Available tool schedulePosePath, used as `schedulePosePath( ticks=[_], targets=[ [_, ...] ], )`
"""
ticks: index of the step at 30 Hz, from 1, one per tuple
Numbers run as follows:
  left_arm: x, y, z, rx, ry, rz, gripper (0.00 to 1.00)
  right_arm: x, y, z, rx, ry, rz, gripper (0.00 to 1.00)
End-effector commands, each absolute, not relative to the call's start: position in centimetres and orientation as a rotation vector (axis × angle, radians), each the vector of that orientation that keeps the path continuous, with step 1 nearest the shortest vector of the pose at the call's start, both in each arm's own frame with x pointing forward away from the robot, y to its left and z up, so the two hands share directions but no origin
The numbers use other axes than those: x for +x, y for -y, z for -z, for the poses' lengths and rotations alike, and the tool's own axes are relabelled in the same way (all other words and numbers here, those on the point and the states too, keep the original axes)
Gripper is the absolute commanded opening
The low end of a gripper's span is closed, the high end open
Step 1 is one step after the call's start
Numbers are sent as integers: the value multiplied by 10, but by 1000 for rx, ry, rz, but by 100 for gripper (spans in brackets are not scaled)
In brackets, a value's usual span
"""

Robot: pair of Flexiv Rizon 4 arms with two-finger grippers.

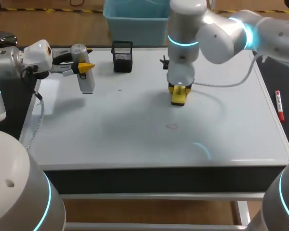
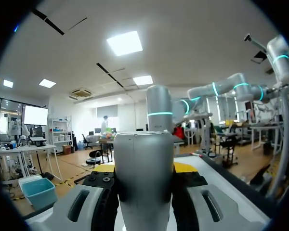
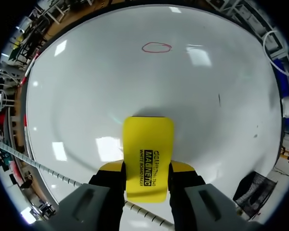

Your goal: Pick up the inspection probe, press it on each red-marked spot on the whiteboard one by one, put down the probe, pick up the eraser, and wipe off all the red marks.

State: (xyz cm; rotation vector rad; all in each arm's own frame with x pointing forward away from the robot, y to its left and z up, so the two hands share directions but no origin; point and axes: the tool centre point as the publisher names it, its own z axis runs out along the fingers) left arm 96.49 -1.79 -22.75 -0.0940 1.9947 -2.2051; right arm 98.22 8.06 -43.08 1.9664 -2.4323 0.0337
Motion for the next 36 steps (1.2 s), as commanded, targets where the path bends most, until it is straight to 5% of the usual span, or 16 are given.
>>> schedulePosePath(
  ticks=[1, 36],
  targets=[
    [965, 18, 227, -91, -1993, 2206, 0, 984, -58, 429, 1941, 2459, -24, 0],
    [965, 18, 227, -91, -1993, 2206, 0, 1036, 14, 378, 1795, 2615, -29, 0]
  ],
)
